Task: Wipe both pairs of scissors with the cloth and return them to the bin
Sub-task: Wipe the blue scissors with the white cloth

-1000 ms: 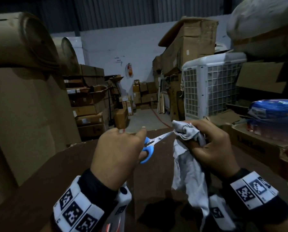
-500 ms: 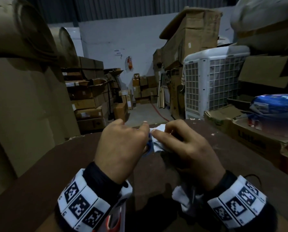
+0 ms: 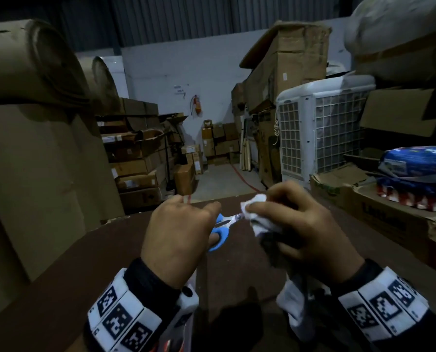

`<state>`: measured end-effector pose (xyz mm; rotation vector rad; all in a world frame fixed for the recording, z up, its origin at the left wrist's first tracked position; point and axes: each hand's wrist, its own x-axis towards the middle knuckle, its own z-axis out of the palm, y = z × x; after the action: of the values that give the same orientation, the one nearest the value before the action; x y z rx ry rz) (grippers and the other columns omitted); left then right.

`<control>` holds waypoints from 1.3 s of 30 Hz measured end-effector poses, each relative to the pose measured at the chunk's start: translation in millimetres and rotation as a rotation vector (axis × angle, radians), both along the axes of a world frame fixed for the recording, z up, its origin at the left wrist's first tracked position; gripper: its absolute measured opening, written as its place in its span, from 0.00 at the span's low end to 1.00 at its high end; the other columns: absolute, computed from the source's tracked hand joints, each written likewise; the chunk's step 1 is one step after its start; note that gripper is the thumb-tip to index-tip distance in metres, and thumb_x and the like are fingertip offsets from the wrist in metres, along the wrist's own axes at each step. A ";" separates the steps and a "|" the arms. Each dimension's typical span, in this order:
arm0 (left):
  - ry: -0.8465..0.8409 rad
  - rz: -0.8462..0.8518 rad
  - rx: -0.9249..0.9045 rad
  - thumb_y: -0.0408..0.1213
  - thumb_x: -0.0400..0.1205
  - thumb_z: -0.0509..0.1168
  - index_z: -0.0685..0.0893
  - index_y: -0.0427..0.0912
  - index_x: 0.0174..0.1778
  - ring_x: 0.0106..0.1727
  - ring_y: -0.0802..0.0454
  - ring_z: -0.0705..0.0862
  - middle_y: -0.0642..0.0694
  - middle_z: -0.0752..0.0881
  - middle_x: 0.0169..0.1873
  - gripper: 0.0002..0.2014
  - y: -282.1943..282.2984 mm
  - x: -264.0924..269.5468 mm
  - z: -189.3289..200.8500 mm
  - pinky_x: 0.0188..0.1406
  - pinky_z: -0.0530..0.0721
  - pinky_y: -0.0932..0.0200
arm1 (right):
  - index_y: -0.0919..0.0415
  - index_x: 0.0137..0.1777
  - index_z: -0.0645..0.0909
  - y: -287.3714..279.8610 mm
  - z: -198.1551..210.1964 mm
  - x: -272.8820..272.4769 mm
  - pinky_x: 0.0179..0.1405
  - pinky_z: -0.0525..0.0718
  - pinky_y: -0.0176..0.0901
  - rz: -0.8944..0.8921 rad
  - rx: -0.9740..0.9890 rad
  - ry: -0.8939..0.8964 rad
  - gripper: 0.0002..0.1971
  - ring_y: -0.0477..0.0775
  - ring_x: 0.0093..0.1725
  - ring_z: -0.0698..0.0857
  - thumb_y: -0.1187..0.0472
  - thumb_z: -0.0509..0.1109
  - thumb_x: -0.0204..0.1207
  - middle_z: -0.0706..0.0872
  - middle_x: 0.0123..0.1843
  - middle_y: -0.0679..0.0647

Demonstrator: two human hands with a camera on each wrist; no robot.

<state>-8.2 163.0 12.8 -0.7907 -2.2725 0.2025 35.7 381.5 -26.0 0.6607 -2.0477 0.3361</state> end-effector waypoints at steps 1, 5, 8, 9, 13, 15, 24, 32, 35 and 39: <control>0.008 0.008 -0.002 0.50 0.47 0.90 0.93 0.47 0.43 0.20 0.46 0.76 0.50 0.80 0.15 0.30 0.4 0.3 0.5 0.25 0.66 0.60 | 0.58 0.66 0.85 -2.0 0.0 0.9 0.45 0.87 0.44 -0.020 -0.031 0.033 0.20 0.50 0.52 0.81 0.56 0.75 0.75 0.76 0.59 0.55; 0.068 -0.017 0.016 0.47 0.48 0.90 0.93 0.45 0.44 0.18 0.47 0.77 0.49 0.82 0.16 0.29 1.4 5.1 2.0 0.30 0.65 0.60 | 0.63 0.65 0.86 -28.1 -8.8 0.2 0.32 0.84 0.48 -0.115 0.084 0.126 0.17 0.53 0.42 0.79 0.66 0.76 0.76 0.80 0.52 0.59; 0.069 -0.038 0.038 0.47 0.51 0.90 0.94 0.44 0.48 0.20 0.47 0.77 0.48 0.84 0.18 0.29 -0.4 2.1 1.0 0.29 0.66 0.60 | 0.63 0.63 0.87 -27.7 -7.7 -3.1 0.28 0.81 0.49 -0.165 0.114 0.179 0.17 0.55 0.39 0.78 0.70 0.78 0.73 0.82 0.47 0.60; 0.058 -0.035 0.033 0.47 0.52 0.90 0.94 0.45 0.47 0.20 0.47 0.76 0.49 0.83 0.18 0.28 -0.3 0.2 -0.1 0.28 0.66 0.59 | 0.62 0.62 0.88 -23.8 -7.3 -4.1 0.28 0.81 0.47 -0.190 0.130 0.164 0.17 0.55 0.39 0.79 0.70 0.78 0.72 0.82 0.48 0.60; 0.028 -0.026 0.067 0.47 0.50 0.90 0.93 0.47 0.39 0.19 0.47 0.76 0.50 0.82 0.17 0.24 -5.3 -1.7 0.2 0.23 0.69 0.60 | 0.59 0.59 0.88 14.6 -8.6 -13.5 0.40 0.88 0.40 -0.391 0.025 -0.029 0.16 0.51 0.44 0.83 0.63 0.77 0.70 0.81 0.55 0.56; 0.031 -0.025 0.107 0.46 0.50 0.90 0.93 0.47 0.38 0.20 0.48 0.77 0.50 0.82 0.18 0.22 -9.6 1.0 4.0 0.21 0.71 0.60 | 0.58 0.59 0.88 38.0 -9.8 -18.1 0.45 0.83 0.35 -0.461 -0.155 -0.068 0.16 0.48 0.46 0.79 0.65 0.78 0.71 0.77 0.54 0.51; 0.050 -0.075 0.075 0.45 0.47 0.91 0.95 0.46 0.46 0.19 0.44 0.79 0.49 0.85 0.19 0.30 0.4 1.1 -1.9 0.20 0.73 0.60 | 0.64 0.53 0.89 -7.7 -11.7 -24.4 0.50 0.88 0.51 0.448 -0.765 -0.720 0.07 0.53 0.50 0.91 0.65 0.77 0.75 0.93 0.49 0.57; -0.048 0.000 0.065 0.50 0.67 0.83 0.90 0.55 0.63 0.34 0.42 0.88 0.48 0.92 0.35 0.26 -1.0 1.1 -8.3 0.30 0.87 0.50 | 0.71 0.58 0.80 15.7 -2.6 -22.4 0.35 0.87 0.32 0.481 -1.139 -0.805 0.07 0.49 0.38 0.88 0.74 0.63 0.83 0.89 0.46 0.60; -0.256 0.140 -0.014 0.56 0.80 0.70 0.79 0.62 0.75 0.53 0.47 0.89 0.52 0.91 0.56 0.25 -4.7 -4.1 -9.8 0.48 0.88 0.51 | 0.77 0.67 0.77 33.8 -8.7 -33.8 0.39 0.88 0.34 0.404 -1.234 -0.773 0.14 0.55 0.45 0.85 0.73 0.63 0.83 0.87 0.57 0.70; -0.431 0.187 0.014 0.54 0.80 0.73 0.90 0.46 0.59 0.43 0.43 0.90 0.43 0.91 0.46 0.18 -0.6 -7.2 -7.0 0.46 0.90 0.47 | 0.73 0.59 0.85 42.0 -28.1 -42.1 0.48 0.88 0.45 0.395 -1.262 -0.709 0.09 0.54 0.46 0.90 0.73 0.68 0.81 0.93 0.47 0.58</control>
<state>-15.5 162.4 5.8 -0.6613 -2.7543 0.1080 -6.4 423.6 -54.1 0.1016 -1.7669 2.0890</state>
